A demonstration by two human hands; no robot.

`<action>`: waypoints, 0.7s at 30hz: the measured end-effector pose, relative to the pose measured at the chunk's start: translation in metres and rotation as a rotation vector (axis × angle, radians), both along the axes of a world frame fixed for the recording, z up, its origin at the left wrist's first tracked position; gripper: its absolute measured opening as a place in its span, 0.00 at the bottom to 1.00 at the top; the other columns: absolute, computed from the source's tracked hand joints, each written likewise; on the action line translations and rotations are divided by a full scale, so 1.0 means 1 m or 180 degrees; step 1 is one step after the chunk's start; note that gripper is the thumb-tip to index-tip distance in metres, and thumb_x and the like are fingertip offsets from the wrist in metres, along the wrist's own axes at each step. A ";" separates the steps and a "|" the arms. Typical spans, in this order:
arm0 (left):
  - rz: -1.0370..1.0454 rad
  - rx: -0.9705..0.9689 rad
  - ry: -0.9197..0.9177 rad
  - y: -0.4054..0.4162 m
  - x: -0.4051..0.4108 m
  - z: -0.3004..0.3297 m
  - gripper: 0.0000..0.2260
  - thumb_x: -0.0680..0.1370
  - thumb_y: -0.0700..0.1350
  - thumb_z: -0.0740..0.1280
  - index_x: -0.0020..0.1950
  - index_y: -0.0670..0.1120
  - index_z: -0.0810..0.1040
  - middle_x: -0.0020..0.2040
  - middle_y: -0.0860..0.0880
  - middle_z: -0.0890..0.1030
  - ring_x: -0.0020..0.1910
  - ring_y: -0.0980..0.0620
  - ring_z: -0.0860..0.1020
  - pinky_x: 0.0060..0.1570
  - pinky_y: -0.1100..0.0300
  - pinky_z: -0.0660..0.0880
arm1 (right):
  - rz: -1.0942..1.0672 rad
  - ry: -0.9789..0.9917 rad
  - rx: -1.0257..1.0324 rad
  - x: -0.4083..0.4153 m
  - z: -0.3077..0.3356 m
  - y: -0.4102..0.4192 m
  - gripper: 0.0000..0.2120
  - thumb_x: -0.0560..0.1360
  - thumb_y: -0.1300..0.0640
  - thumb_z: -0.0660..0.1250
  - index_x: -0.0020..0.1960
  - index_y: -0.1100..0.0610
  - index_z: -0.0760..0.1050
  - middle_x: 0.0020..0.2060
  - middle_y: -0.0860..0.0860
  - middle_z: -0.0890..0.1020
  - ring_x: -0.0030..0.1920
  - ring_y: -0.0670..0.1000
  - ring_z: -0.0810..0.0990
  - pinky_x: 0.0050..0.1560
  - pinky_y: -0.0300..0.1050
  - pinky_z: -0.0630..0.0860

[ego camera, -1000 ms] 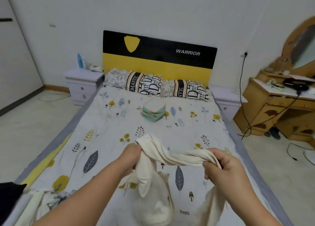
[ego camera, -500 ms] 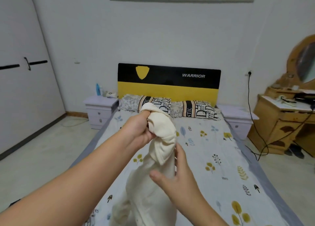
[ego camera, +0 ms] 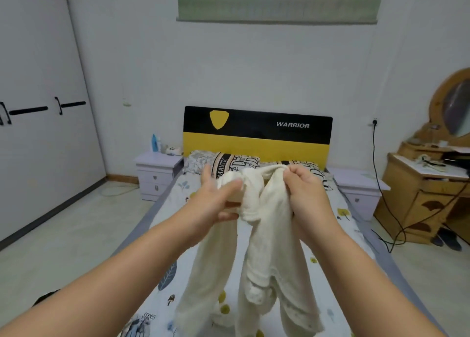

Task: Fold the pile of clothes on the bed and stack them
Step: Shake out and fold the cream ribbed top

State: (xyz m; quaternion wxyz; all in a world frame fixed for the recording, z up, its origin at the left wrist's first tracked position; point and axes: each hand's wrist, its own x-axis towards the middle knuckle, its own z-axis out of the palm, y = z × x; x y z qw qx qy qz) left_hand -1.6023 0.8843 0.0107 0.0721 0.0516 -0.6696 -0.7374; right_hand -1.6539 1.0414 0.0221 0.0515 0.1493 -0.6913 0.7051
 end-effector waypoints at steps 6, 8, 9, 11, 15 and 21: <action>0.0337 -0.3323 0.0780 0.011 0.010 0.004 0.38 0.68 0.55 0.73 0.70 0.69 0.54 0.55 0.57 0.57 0.49 0.58 0.69 0.44 0.66 0.65 | 0.0159 0.0123 0.0193 -0.004 0.019 -0.008 0.13 0.73 0.62 0.58 0.33 0.51 0.75 0.35 0.53 0.79 0.37 0.53 0.75 0.41 0.49 0.71; 0.0685 -0.3757 0.1100 0.007 0.005 0.008 0.13 0.74 0.48 0.68 0.58 0.54 0.74 0.51 0.52 0.66 0.48 0.51 0.71 0.43 0.60 0.67 | 0.0173 -0.0002 0.0147 -0.007 0.017 -0.006 0.14 0.73 0.63 0.58 0.33 0.52 0.75 0.34 0.51 0.79 0.37 0.52 0.75 0.40 0.47 0.71; 0.0686 -0.3827 0.1109 0.004 0.002 0.011 0.05 0.76 0.45 0.66 0.51 0.48 0.76 0.48 0.52 0.70 0.49 0.49 0.72 0.44 0.60 0.67 | 0.0162 -0.0070 0.0148 -0.009 0.014 -0.004 0.13 0.74 0.63 0.58 0.34 0.52 0.75 0.34 0.51 0.80 0.37 0.51 0.76 0.40 0.46 0.72; 0.0678 -0.3880 0.1051 -0.001 -0.002 0.017 0.05 0.78 0.45 0.63 0.45 0.45 0.75 0.44 0.50 0.74 0.48 0.49 0.73 0.42 0.59 0.65 | 0.0050 -0.0177 0.0265 -0.015 0.005 0.002 0.11 0.74 0.62 0.58 0.36 0.54 0.75 0.36 0.53 0.79 0.38 0.52 0.75 0.40 0.47 0.71; 0.1090 -0.3918 0.1521 -0.009 -0.011 0.041 0.09 0.79 0.47 0.60 0.43 0.43 0.72 0.45 0.48 0.70 0.45 0.52 0.67 0.40 0.60 0.58 | -0.0336 -0.0243 0.0691 -0.027 -0.020 0.015 0.09 0.74 0.63 0.57 0.37 0.57 0.72 0.33 0.53 0.75 0.34 0.50 0.71 0.35 0.44 0.67; 0.1077 -0.2562 0.1391 0.002 -0.024 0.084 0.12 0.81 0.46 0.58 0.37 0.46 0.69 0.32 0.52 0.69 0.33 0.57 0.67 0.31 0.69 0.62 | -0.0487 -0.0324 0.1568 -0.028 -0.062 0.021 0.09 0.77 0.60 0.58 0.39 0.57 0.70 0.35 0.51 0.74 0.36 0.49 0.70 0.36 0.43 0.66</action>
